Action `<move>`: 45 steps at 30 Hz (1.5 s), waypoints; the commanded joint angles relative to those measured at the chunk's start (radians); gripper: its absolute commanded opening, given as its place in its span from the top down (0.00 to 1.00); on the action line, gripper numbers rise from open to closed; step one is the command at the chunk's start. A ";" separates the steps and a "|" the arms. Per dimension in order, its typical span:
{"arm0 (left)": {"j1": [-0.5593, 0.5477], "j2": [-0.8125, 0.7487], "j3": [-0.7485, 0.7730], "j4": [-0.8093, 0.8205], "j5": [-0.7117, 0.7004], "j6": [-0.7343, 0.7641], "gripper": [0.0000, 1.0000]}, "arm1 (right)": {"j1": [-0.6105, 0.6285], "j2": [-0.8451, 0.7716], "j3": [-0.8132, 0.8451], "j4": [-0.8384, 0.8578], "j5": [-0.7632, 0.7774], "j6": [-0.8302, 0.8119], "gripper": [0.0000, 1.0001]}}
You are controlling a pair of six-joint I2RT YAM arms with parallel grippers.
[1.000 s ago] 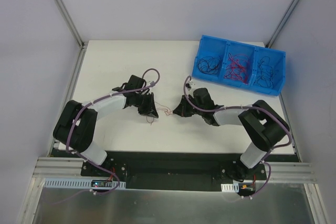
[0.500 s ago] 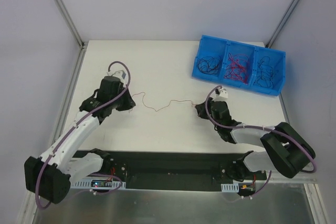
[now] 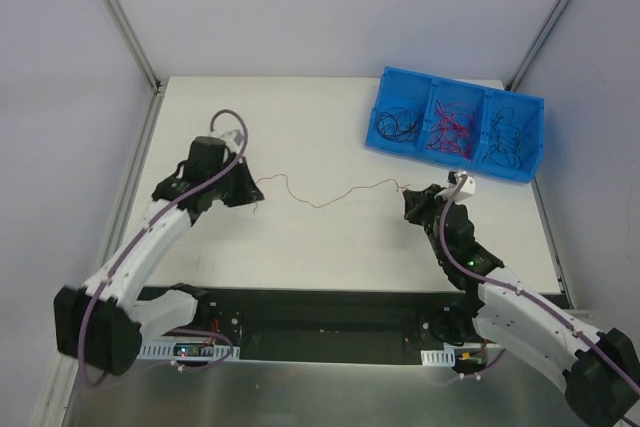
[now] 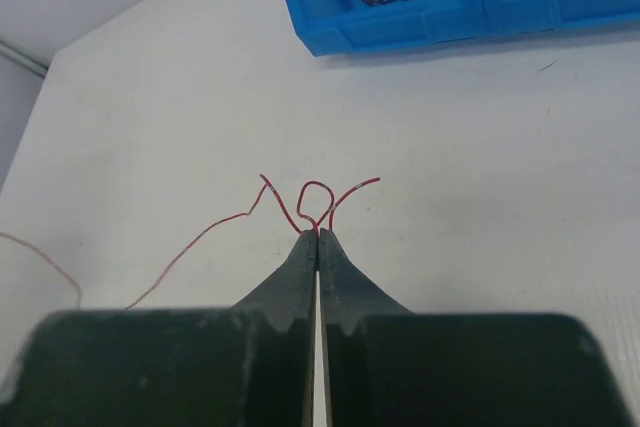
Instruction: Untangle the cables
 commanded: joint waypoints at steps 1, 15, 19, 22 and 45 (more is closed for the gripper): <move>-0.119 0.276 0.133 0.102 0.403 0.024 1.00 | -0.002 -0.061 0.096 -0.190 -0.066 -0.106 1.00; -0.191 0.430 0.365 0.119 0.432 0.064 0.20 | -0.008 -0.127 0.542 -0.524 0.070 -0.274 1.00; -0.160 0.400 0.398 0.108 0.499 0.081 0.17 | -0.016 -0.061 0.712 -0.552 0.154 -0.400 1.00; -0.158 0.395 0.416 0.082 0.518 0.136 0.16 | -0.042 0.003 0.815 -0.543 0.220 -0.496 1.00; -0.052 0.371 0.349 0.073 0.535 0.178 0.17 | -0.611 0.505 1.222 -0.336 -0.063 -0.483 1.00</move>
